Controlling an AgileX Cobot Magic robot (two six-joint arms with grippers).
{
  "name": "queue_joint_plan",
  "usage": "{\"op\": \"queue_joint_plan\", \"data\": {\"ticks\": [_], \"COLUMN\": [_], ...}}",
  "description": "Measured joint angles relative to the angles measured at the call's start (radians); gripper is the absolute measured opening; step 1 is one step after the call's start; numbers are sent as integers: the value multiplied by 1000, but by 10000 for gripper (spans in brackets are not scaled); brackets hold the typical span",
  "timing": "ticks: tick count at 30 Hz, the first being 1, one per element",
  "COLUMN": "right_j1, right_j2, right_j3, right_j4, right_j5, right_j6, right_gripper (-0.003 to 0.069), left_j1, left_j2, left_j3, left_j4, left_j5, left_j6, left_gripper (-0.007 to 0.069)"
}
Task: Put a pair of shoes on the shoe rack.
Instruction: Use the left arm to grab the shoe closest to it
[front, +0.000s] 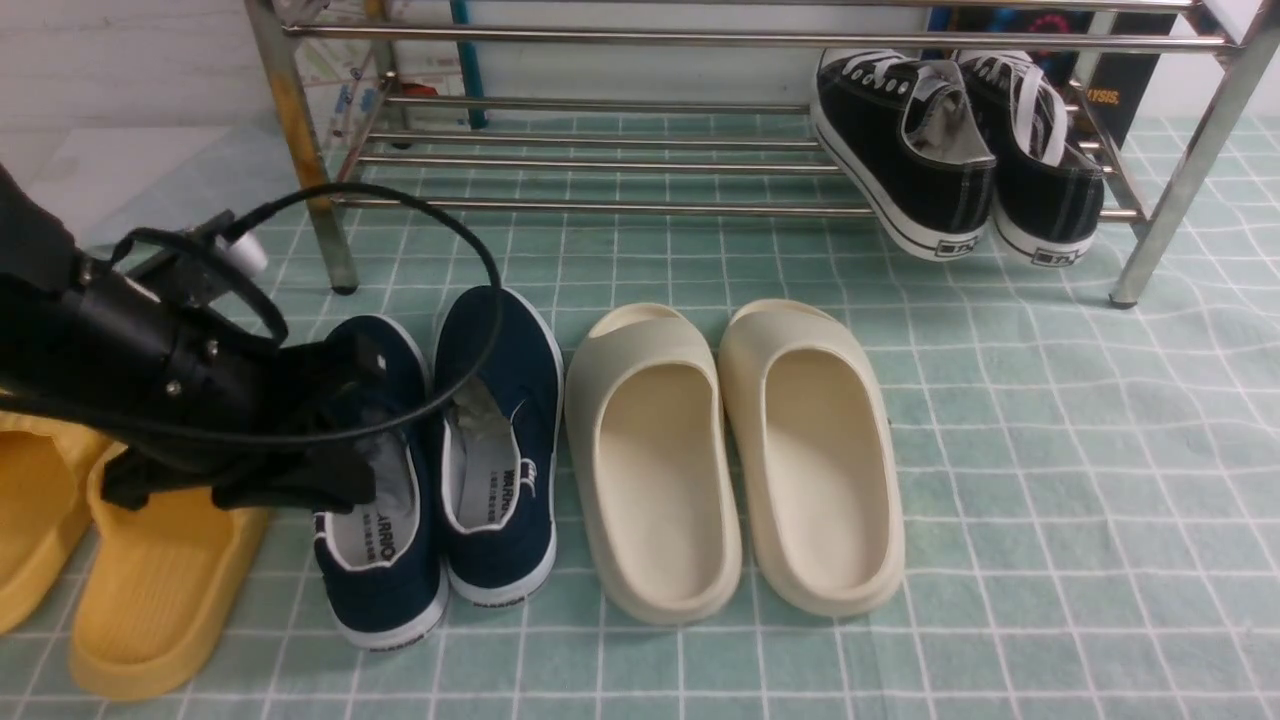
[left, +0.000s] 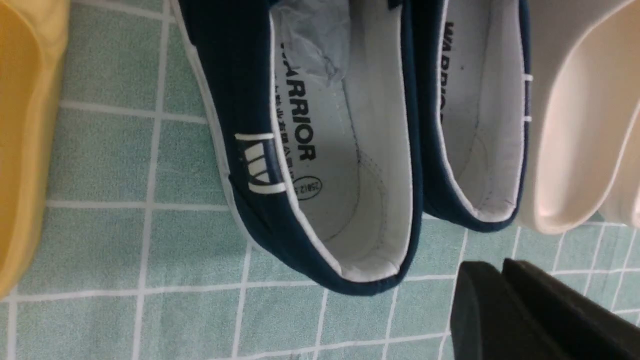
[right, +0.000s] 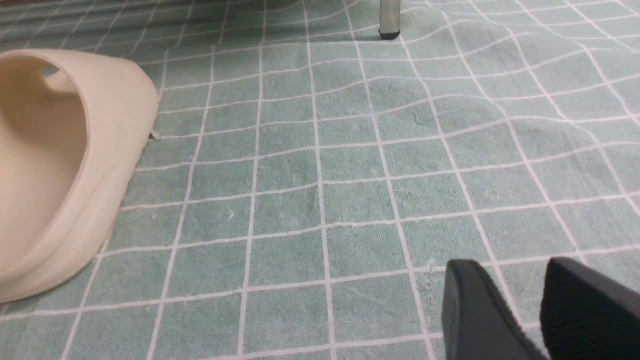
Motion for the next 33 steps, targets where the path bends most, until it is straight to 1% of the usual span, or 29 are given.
{"op": "queue_joint_plan", "data": {"ticks": [2, 3, 4, 5, 7, 8, 9, 10, 11, 12, 13, 15, 16, 17, 18, 19, 20, 21, 22, 23, 24, 27, 31, 32, 33], "right_j1": [0, 0, 0, 0, 0, 0, 0, 0, 0, 0, 0, 0, 0, 0, 0, 0, 0, 0, 0, 0, 0, 0, 0, 0, 0], "right_j2": [0, 0, 0, 0, 0, 0, 0, 0, 0, 0, 0, 0, 0, 0, 0, 0, 0, 0, 0, 0, 0, 0, 0, 0, 0], "right_j3": [0, 0, 0, 0, 0, 0, 0, 0, 0, 0, 0, 0, 0, 0, 0, 0, 0, 0, 0, 0, 0, 0, 0, 0, 0], "right_j4": [0, 0, 0, 0, 0, 0, 0, 0, 0, 0, 0, 0, 0, 0, 0, 0, 0, 0, 0, 0, 0, 0, 0, 0, 0], "right_j5": [0, 0, 0, 0, 0, 0, 0, 0, 0, 0, 0, 0, 0, 0, 0, 0, 0, 0, 0, 0, 0, 0, 0, 0, 0], "right_j6": [0, 0, 0, 0, 0, 0, 0, 0, 0, 0, 0, 0, 0, 0, 0, 0, 0, 0, 0, 0, 0, 0, 0, 0, 0], "right_gripper": [239, 239, 239, 239, 239, 239, 239, 239, 239, 239, 239, 239, 239, 239, 239, 239, 239, 239, 239, 239, 239, 239, 239, 239, 239], "left_j1": [-10, -29, -33, -62, -101, -120, -143, -157, -159, -168, -178, -182, -182, -182, -182, -182, -182, -182, -182, -183, -184, -184, -184, -184, -184], "left_j2": [22, 35, 37, 51, 71, 85, 103, 116, 122, 127, 142, 158, 161, 177, 181, 198, 201, 220, 220, 231, 232, 221, 149, 144, 118], "left_j3": [-1, -6, -5, -10, -11, -11, -12, -13, -13, -13, -13, -13, -13, -15, -15, -16, -16, -16, -16, -19, -22, -48, -117, -117, -157], "left_j4": [9, 32, 37, 80, 160, 212, 290, 345, 356, 399, 472, 538, 550, 584, 590, 600, 600, 593, 593, 584, 583, 582, 569, 569, 567], "left_j5": [-7, -23, -27, -55, -92, -105, -113, -118, -119, -123, -133, -151, -153, -166, -168, -182, -184, -198, -199, -206, -199, -146, -19, -12, 38], "left_j6": [-1, -12, -12, -32, -95, -141, -205, -263, -285, -319, -405, -467, -473, -512, -518, -530, -531, -532, -532, -520, -510, -470, -379, -379, -348], "left_gripper": [158, 202, 209, 248, 290, 309, 326, 334, 335, 338, 342, 340, 338, 316, 311, 262, 254, 165, 153, 60, 20, 25, 25, 25, 25]}}
